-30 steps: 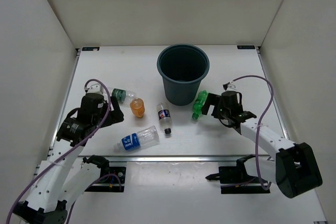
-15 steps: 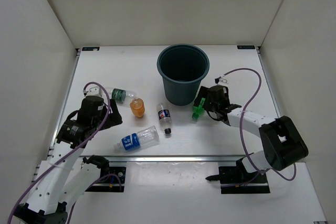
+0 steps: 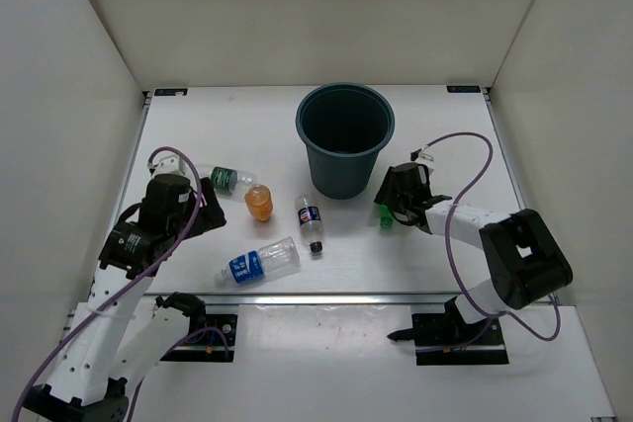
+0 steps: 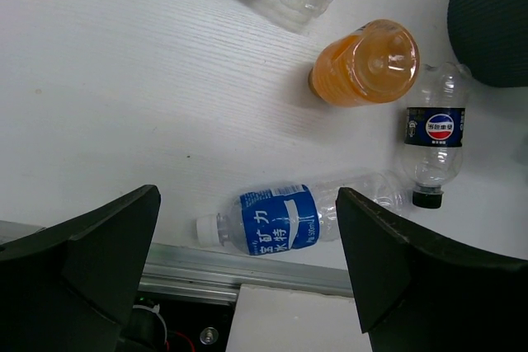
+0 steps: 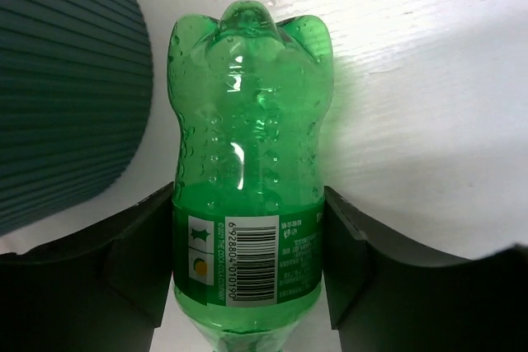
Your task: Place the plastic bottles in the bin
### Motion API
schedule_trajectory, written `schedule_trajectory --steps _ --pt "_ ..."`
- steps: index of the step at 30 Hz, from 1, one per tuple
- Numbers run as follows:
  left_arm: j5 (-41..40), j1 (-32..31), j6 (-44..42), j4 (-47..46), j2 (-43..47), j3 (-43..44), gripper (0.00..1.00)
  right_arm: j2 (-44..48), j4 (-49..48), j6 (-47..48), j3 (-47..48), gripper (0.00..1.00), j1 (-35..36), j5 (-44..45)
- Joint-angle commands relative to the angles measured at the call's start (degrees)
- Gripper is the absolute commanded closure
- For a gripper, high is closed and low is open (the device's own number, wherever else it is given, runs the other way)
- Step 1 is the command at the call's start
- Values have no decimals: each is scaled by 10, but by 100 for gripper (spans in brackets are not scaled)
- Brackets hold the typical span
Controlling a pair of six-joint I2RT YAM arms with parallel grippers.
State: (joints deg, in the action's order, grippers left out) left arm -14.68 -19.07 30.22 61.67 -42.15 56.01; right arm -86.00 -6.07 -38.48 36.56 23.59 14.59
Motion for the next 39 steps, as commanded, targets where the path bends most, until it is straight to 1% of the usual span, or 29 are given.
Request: schedule_trajectory --steps 1,3,6,7,8,9,10,11,13,14,15,16,17,19,20,22,23,24,26,27,28,29,31,32,33,34,35,37,39 --pt "-5 2 -2 -5 9 15 1 63 19 11 7 75 0 58" --pt "-4 3 -5 -7 7 3 2 120 50 28 10 82 -18 63" --pt "1 3 -12 -18 6 -18 1 197 75 92 16 83 -53 56" --pt "10 7 -13 -21 6 -21 1 256 84 134 39 84 -63 60" --pt "11 8 -19 -24 1 -23 1 265 104 167 54 86 -68 64" --pt "22 4 -19 -30 -1 -33 1 289 106 200 89 87 -72 55" --pt "25 5 -18 -43 -3 -42 1 297 111 211 123 86 -74 41" --pt "26 4 -17 -48 -6 -48 1 302 112 224 136 85 -69 32" --pt "42 5 -17 -68 -9 -63 1 284 111 229 203 84 -58 -20" --pt "52 8 -22 -73 -14 -64 2 273 108 231 218 83 -48 -41" --pt "56 6 -30 -79 -15 -63 2 253 101 235 248 84 -42 -54" --pt "57 7 -27 -77 -17 -60 1 220 91 234 281 84 -20 -75" --pt "51 7 -31 -77 -20 -58 1 206 77 246 312 83 5 -80" --pt "50 7 -25 -81 -16 -60 1 138 68 261 358 82 30 -88" --pt "51 8 -24 -83 -15 -57 1 122 68 266 374 82 37 -95" --pt "54 7 -24 -84 -8 -57 2 59 65 266 423 78 58 -110" --pt "50 4 -20 -82 -4 -63 1 47 64 267 441 77 62 -118" --pt "51 4 -24 -83 -4 -64 2 19 64 264 447 74 62 -120" --pt "57 1 -24 -81 -2 -63 2 -6 50 261 461 70 64 -122" --pt "63 -7 -24 -83 -4 -64 2 -11 40 262 459 67 61 -126" --pt "66 -5 -23 -88 -2 -67 1 -23 44 262 464 61 58 -133" --pt "76 -14 -24 -89 -10 -69 2 -36 50 257 484 58 52 -140" --pt "81 -21 -24 -98 -21 -69 2 -46 75 263 511 29 51 -141" --pt "83 -24 -24 -107 -28 -71 1 -46 81 266 521 21 48 -141" --pt "85 -31 -24 -113 -29 -77 1 -44 86 271 522 10 51 -137" --pt "87 -33 -22 -127 -41 -73 1 -36 86 279 522 1 51 -134" --pt "90 -40 -21 -141 -42 -77 2 -23 81 280 514 1 54 -128" --pt "86 -54 -26 -159 -68 -75 1 -6 90 278 502 1 48 -135" --pt "74 -67 -28 -177 -96 -58 1 25 105 268 481 1 30 -134"
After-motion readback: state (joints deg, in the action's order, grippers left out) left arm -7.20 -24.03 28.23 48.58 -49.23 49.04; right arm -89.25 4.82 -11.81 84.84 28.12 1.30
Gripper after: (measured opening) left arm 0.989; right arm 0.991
